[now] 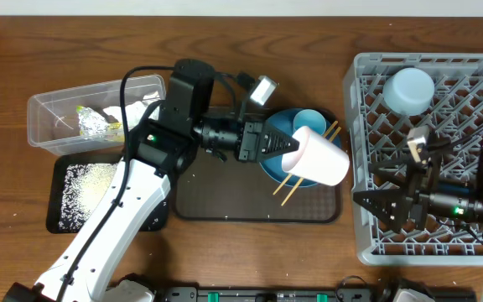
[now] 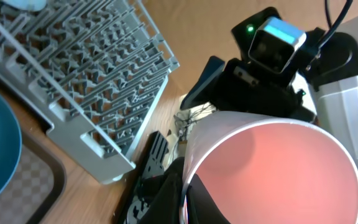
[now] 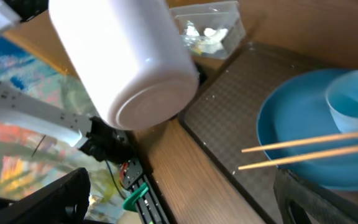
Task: Sort waste into correct bins and load items into the dishwasher rack
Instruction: 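Move the right gripper to the pink cup and grasp its base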
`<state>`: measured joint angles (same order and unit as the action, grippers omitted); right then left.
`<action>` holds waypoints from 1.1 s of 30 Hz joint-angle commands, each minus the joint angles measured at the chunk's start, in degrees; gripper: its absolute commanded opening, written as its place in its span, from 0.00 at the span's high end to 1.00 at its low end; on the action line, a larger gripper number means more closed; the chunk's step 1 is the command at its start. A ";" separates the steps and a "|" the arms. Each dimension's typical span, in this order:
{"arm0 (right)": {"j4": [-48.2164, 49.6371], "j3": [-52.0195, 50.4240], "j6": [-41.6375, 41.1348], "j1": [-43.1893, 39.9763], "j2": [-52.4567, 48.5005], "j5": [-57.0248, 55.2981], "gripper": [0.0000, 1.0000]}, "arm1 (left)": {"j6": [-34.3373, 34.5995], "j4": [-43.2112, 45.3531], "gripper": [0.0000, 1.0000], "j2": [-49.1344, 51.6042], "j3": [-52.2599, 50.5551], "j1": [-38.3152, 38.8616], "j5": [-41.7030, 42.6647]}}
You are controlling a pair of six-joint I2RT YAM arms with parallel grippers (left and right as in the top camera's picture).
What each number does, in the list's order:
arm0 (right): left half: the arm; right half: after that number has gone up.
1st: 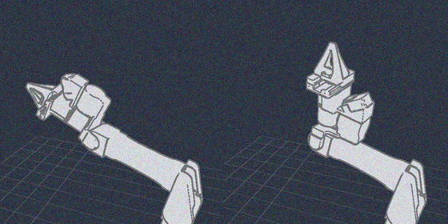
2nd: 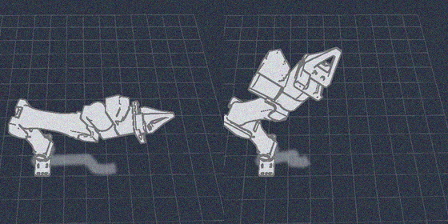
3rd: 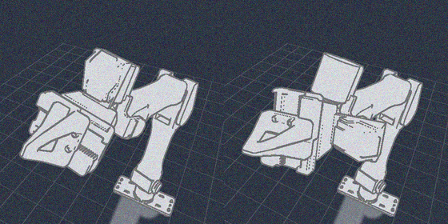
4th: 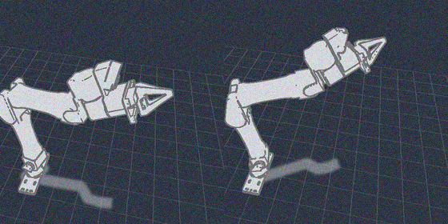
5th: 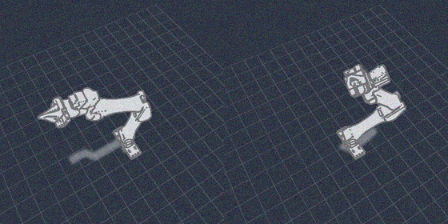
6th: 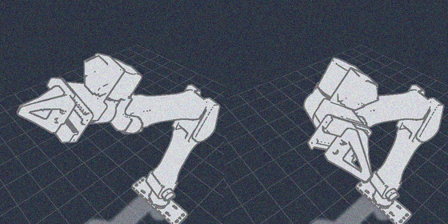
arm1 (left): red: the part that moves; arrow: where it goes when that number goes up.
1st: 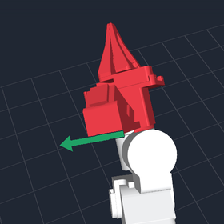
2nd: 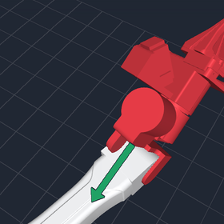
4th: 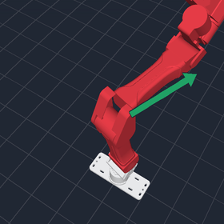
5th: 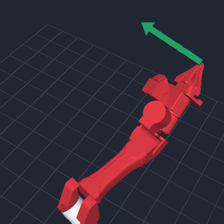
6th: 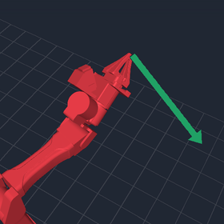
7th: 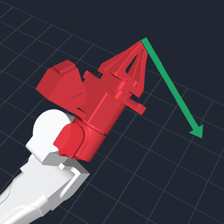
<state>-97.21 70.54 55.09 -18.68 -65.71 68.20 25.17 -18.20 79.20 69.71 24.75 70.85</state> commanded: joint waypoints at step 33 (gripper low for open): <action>5.25 -0.87 12.09 12.39 0.33 16.52 0.21 | 2.99 0.96 0.94 -0.59 -0.39 2.51 7.15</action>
<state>-91.98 69.89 66.35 -6.87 -65.71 82.30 28.32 -17.52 79.20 69.71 27.20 76.62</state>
